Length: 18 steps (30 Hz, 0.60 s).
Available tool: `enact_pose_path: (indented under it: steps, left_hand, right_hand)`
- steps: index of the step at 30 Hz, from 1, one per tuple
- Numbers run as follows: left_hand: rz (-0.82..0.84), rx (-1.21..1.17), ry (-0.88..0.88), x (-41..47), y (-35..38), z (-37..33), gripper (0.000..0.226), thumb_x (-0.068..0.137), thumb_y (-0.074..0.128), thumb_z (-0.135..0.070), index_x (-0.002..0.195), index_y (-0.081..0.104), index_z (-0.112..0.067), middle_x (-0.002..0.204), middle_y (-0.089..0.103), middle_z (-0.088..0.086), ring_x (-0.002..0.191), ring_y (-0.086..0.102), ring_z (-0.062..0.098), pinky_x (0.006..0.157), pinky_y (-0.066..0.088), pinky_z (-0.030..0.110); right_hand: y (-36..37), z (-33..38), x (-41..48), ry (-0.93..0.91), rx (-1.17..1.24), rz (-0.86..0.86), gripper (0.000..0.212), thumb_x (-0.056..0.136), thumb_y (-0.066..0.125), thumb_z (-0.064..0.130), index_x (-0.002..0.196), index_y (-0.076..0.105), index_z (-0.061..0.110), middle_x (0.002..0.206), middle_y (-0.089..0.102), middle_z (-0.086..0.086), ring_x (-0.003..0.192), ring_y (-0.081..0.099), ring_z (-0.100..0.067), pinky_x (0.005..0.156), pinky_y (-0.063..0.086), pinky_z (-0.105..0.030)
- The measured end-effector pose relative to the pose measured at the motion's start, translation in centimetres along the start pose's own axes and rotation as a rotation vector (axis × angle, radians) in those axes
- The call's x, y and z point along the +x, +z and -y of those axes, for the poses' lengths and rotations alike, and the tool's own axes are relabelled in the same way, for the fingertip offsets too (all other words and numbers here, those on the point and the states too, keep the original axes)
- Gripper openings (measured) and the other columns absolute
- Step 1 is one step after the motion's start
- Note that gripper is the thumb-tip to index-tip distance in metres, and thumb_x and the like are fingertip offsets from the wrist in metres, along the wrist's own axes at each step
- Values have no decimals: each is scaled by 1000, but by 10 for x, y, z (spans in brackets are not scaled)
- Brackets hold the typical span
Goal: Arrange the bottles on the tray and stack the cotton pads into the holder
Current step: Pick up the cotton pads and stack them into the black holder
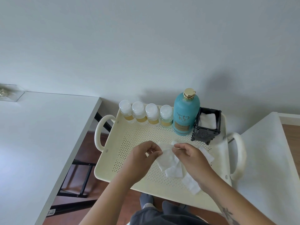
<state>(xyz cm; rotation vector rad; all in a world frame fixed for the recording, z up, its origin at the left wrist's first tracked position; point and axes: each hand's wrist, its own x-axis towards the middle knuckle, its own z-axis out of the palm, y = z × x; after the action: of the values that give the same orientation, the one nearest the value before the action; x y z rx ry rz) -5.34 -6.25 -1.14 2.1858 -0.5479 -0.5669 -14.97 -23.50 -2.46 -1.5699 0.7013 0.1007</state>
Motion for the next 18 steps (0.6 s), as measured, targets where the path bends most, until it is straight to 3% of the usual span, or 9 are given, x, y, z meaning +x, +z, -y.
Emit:
enact_pose_path:
  steps: [3, 5, 8, 12, 16, 18]
  left_hand:
    - [16, -15, 13, 2, 0, -6, 12, 88, 69, -29, 80, 65, -37, 82, 68, -13, 80, 60, 4, 71, 49, 25]
    - [25, -33, 10, 3, 0, -7, 12, 88, 69, -30, 80, 65, -38, 82, 68, -15, 80, 60, 6, 73, 51, 31]
    - [23, -49, 7, 5, -2, -7, 11, 88, 69, -31, 82, 65, -38, 81, 67, -19, 76, 59, 2, 72, 52, 32]
    - [-26, -78, 6, 5, -7, -5, 11, 91, 65, -30, 83, 63, -37, 82, 66, -25, 64, 54, -7, 62, 40, 18]
    - [-35, -108, -7, 7, -11, -3, 12, 92, 65, -30, 82, 62, -36, 79, 68, -22, 60, 53, -7, 62, 39, 19]
    - [-39, -112, -17, 8, -11, -1, 14, 92, 66, -28, 82, 62, -37, 78, 69, -21, 62, 55, -6, 63, 39, 20]
  right_hand:
    - [-2, 3, 5, 120, 198, 41, 21, 85, 68, 35, 105, 66, 26, 95, 70, 7, 81, 62, -5, 65, 43, -18]
    - [-6, 5, 8, 121, 238, 54, 18, 86, 69, 25, 103, 68, 21, 87, 69, 3, 70, 58, -7, 59, 42, -15]
    - [-9, 9, 9, 82, 237, 45, 9, 87, 67, 18, 95, 70, 18, 83, 69, 0, 70, 56, -10, 59, 42, -18]
    - [-18, 22, 4, -103, 53, -110, 5, 89, 63, 25, 89, 69, 25, 83, 70, 5, 74, 62, -7, 64, 47, -17]
    - [-43, 46, 2, -350, -120, -286, 6, 91, 61, 27, 91, 67, 29, 79, 68, 14, 74, 59, 5, 63, 44, -5]
    - [-59, 57, 9, -406, -193, -382, 8, 91, 61, 26, 94, 68, 27, 82, 67, 14, 74, 59, 2, 59, 42, -5]
